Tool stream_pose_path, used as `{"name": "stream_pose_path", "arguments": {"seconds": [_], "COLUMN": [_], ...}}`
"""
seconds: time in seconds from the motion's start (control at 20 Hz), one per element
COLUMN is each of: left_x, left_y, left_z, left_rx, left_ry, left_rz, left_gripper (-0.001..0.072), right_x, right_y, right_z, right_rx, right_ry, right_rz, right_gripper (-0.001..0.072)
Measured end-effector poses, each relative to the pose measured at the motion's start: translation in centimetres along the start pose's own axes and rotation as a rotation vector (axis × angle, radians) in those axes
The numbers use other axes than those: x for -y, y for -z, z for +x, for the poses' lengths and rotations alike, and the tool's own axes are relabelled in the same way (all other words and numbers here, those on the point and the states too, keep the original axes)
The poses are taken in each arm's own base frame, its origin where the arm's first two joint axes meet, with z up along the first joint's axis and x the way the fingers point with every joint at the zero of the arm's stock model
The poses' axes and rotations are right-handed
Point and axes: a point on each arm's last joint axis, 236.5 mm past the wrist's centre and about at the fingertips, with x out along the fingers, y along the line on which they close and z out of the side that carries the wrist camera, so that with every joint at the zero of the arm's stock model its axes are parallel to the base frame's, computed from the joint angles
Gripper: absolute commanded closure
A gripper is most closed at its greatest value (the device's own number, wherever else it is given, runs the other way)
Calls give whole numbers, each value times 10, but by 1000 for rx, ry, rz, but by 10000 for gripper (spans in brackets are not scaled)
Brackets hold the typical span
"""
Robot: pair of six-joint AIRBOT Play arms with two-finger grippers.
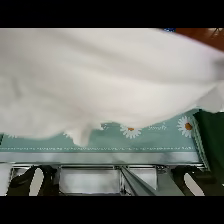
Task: Fold the shirts.
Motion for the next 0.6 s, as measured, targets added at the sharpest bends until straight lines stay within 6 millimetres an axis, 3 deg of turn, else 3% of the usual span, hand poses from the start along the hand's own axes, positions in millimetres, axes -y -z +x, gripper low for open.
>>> {"name": "stream_pose_path", "arguments": {"seconds": [0.1, 0.25, 0.4, 0.6], "left_x": [-20, -52, -78, -101], "left_y": [42, 127, 222, 339], "left_z": [1, 16, 45, 99], "left_rx": [-151, -405, -619, -810], "left_ry": [-72, -128, -108, -47], "left_rz": [-35, -154, -287, -470], "left_gripper": [685, 685, 685, 685], "right_x": [3, 12, 30, 56], "right_y": [28, 67, 99, 131], "right_z": [13, 48, 98, 178], "right_rx": [-59, -161, -267, -405], "right_ry": [-3, -19, -23, -53], "right_rz": [49, 125, 203, 278], "right_gripper": [690, 689, 690, 690]}}
